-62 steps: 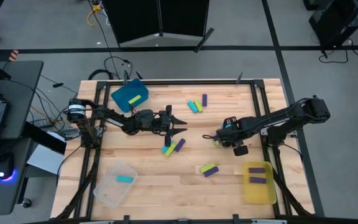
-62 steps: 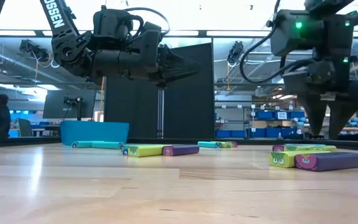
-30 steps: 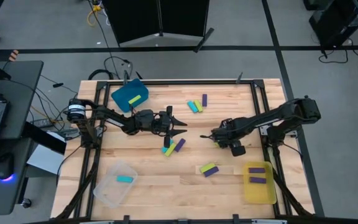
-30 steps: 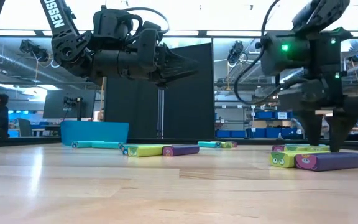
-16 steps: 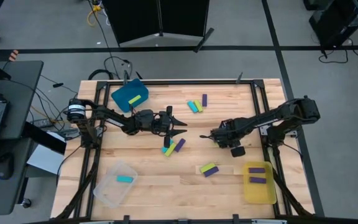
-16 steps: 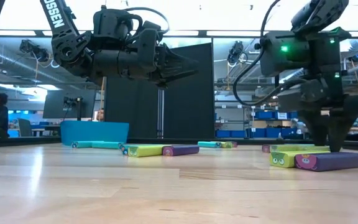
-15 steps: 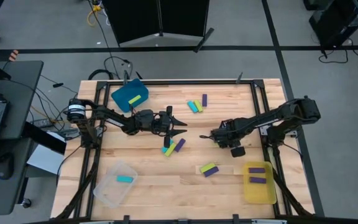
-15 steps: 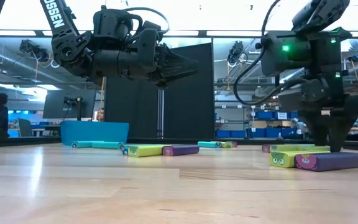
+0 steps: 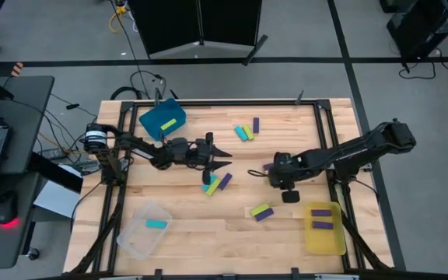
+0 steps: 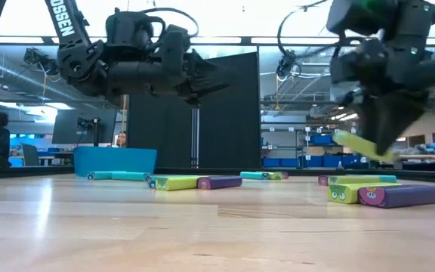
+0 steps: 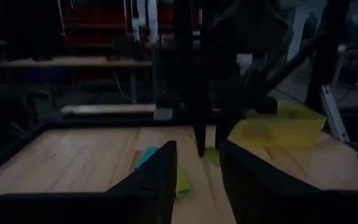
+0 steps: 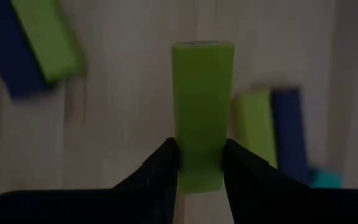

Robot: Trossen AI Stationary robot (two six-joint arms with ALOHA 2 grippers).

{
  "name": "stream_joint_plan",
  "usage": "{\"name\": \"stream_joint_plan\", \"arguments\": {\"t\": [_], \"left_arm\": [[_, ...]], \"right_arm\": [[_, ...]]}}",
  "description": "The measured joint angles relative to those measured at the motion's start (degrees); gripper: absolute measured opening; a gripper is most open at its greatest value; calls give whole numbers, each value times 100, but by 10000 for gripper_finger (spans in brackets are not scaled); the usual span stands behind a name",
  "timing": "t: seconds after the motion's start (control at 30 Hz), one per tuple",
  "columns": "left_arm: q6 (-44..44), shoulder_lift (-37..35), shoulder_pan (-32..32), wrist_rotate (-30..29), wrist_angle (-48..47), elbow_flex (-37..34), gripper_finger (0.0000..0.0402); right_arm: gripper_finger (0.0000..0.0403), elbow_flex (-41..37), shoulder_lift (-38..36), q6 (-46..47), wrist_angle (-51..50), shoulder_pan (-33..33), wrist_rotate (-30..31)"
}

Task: Sort blocks
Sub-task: Put the green block into the blue bin

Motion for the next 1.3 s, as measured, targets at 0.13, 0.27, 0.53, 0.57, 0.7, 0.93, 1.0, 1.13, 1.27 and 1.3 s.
{"name": "stream_joint_plan", "arguments": {"t": [0.13,0.27,0.53,0.57,0.7,0.93,1.0,1.13,1.27,1.3], "left_arm": [[-132,0,13,-85,1260,-547,111],[-160,-4,15,-219,1818,-992,91],[147,-4,-55,-228,1822,-1127,77],[203,-4,-73,-232,1823,-1125,77],[338,-4,-154,-431,1811,-1121,77],[352,-4,-308,-470,1531,-822,87],[337,-2,-331,-492,1338,-693,103],[328,-2,-374,-560,1129,-446,143],[312,-2,-370,-672,1139,-270,183],[297,-2,-369,-684,1136,-229,191]], "right_arm": [[110,-13,26,79,720,21,315],[110,-138,25,62,1975,-79,556],[110,-144,24,-258,3821,-361,974],[110,-144,24,-272,3959,-405,981],[110,-144,24,-431,4556,-535,996],[110,-144,24,-638,5137,-676,996],[110,-144,24,-670,5264,-676,994],[110,-144,24,-686,5293,-676,992],[110,-144,22,-693,5349,-667,990],[110,-144,22,-703,5382,-659,990]]}}
